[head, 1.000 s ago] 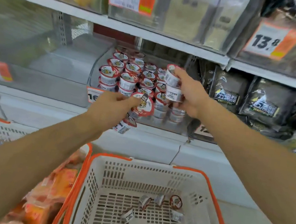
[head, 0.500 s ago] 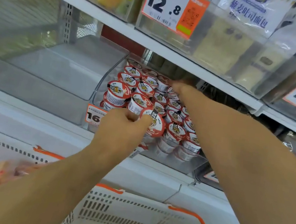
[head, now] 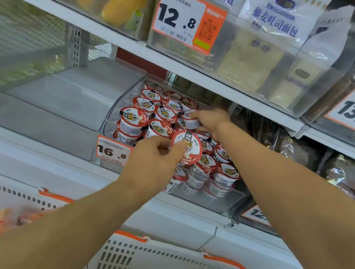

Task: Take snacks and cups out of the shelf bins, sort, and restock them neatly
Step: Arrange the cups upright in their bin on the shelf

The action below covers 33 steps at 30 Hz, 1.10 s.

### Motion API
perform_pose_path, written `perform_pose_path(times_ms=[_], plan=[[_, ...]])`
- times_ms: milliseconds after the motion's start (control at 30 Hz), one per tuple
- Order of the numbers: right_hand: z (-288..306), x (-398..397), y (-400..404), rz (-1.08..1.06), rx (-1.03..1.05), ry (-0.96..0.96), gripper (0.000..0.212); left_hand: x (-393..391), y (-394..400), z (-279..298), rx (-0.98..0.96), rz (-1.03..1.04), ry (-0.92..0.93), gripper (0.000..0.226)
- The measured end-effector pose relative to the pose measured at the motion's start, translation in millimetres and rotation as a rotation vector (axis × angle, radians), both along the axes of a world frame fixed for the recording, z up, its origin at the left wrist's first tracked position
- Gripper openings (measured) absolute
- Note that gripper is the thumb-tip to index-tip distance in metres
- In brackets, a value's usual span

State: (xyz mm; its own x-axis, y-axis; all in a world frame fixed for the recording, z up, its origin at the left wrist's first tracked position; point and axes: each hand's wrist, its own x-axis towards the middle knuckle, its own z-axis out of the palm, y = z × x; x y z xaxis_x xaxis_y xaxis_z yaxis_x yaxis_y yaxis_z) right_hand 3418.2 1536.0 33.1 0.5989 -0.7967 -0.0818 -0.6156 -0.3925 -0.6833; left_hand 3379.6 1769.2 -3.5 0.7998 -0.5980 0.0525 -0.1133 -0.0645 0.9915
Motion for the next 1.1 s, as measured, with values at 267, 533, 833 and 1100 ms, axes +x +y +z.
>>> perform_pose_path(times_ms=[267,533,833,1100], plan=[[-12,-34,-3,0.156,-0.184,0.015,0.038,5,-38,26,-0.030,0.046,-0.004,0.035],[-10,-93,20,0.612,0.102,-0.578,0.085,29,-69,42,0.082,0.121,-0.216,0.024],[-22,-89,6,0.287,-0.169,-0.450,0.058,37,-80,49,0.147,0.206,-0.590,0.022],[-31,-68,9,0.338,-0.226,-0.261,0.083,53,-78,35,0.085,0.181,-0.649,0.014]])
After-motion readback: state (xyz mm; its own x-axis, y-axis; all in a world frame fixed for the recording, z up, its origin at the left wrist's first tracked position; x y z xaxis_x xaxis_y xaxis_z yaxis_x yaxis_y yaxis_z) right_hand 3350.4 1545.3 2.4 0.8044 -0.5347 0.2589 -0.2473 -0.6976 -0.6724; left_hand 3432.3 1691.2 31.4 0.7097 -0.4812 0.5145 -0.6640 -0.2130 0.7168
